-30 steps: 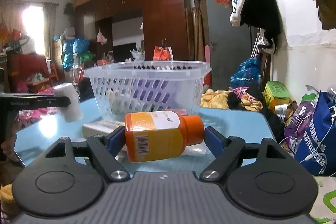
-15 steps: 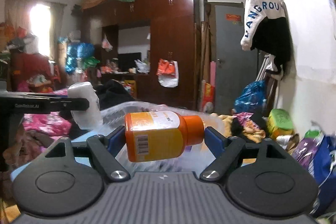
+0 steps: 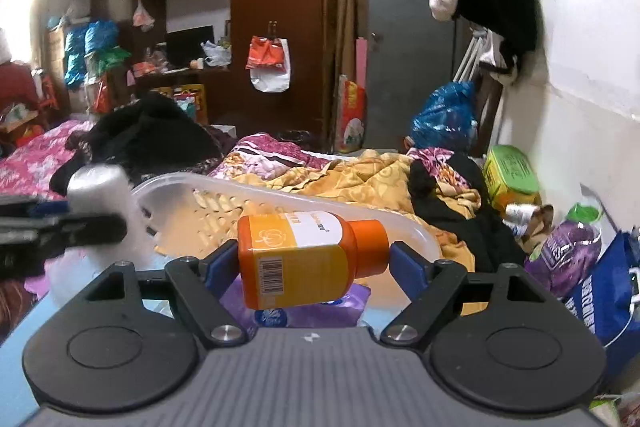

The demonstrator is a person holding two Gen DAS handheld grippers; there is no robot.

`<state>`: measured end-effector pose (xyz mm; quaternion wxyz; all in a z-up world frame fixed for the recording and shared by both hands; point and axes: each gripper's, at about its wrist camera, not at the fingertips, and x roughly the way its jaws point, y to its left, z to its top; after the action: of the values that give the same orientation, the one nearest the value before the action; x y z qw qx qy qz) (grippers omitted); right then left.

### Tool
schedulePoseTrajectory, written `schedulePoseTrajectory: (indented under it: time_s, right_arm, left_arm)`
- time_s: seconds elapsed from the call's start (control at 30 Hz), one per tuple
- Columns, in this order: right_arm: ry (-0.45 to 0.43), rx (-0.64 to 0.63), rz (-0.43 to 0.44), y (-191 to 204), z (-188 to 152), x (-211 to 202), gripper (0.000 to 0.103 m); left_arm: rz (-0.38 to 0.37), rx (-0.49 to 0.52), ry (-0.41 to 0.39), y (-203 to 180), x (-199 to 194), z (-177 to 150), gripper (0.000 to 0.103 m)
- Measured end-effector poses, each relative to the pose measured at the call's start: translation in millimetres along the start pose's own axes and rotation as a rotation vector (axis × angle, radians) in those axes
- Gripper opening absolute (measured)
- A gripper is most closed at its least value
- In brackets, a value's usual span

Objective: Organize objects
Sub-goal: 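Carry both bottles over the basket and open both grippers, then grasp the white-and-orange medicine box between both grippers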

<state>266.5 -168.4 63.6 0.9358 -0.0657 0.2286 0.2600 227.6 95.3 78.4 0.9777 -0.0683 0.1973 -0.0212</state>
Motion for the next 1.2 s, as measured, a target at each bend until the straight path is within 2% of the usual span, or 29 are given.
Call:
schedulePoseTrajectory:
  time_s: [0.27,0.43,0.47,0.53,0.57,0.63,0.77,0.87,0.97,1.07,1.2]
  right_arm:
    - [0.027,-0.012,-0.043,5,3,8,0.083]
    - [0.044,0.017,-0.034,-2,5,12,0.083]
    - [0.057,0.026,-0.027,-3,6,13,0.084]
    - [0.065,0.044,-0.021,-6,6,11,0.088]
    - [0.057,0.042,-0.018,-6,5,7,0.095]
    - [0.005,0.024,-0.015,-6,0,-8,0.103]
    - [-0.024,0.034,-0.011,-14,-8,-30,0.103]
    - [-0.093,0.052,0.021,-26,-32,-65,0.103]
    - [-0.132,0.068,0.048,-38,-71,-93,0.103]
    - [-0.117,0.075,0.039,-46,-109,-99,0.103]
    - [-0.068,0.112,0.081,-54,-140,-89,0.103]
  left_arm:
    - [0.01,0.005,0.018,-3,7,-4,0.046]
    - [0.015,0.005,0.027,-1,13,-7,0.047]
    - [0.017,0.015,0.032,-2,14,-7,0.05]
    - [0.034,0.038,0.031,-4,14,-10,0.078]
    - [0.036,0.045,0.016,-5,11,-11,0.082]
    - [0.029,0.048,-0.028,-7,-2,-16,0.083]
    - [-0.02,0.06,-0.067,-11,-29,-23,0.086]
    - [-0.047,0.082,-0.109,-13,-59,-45,0.087]
    - [-0.094,0.1,-0.091,-13,-79,-79,0.089]
    - [-0.12,0.1,-0.071,-10,-85,-107,0.089]
    - [-0.12,0.052,-0.051,-1,-81,-132,0.089]
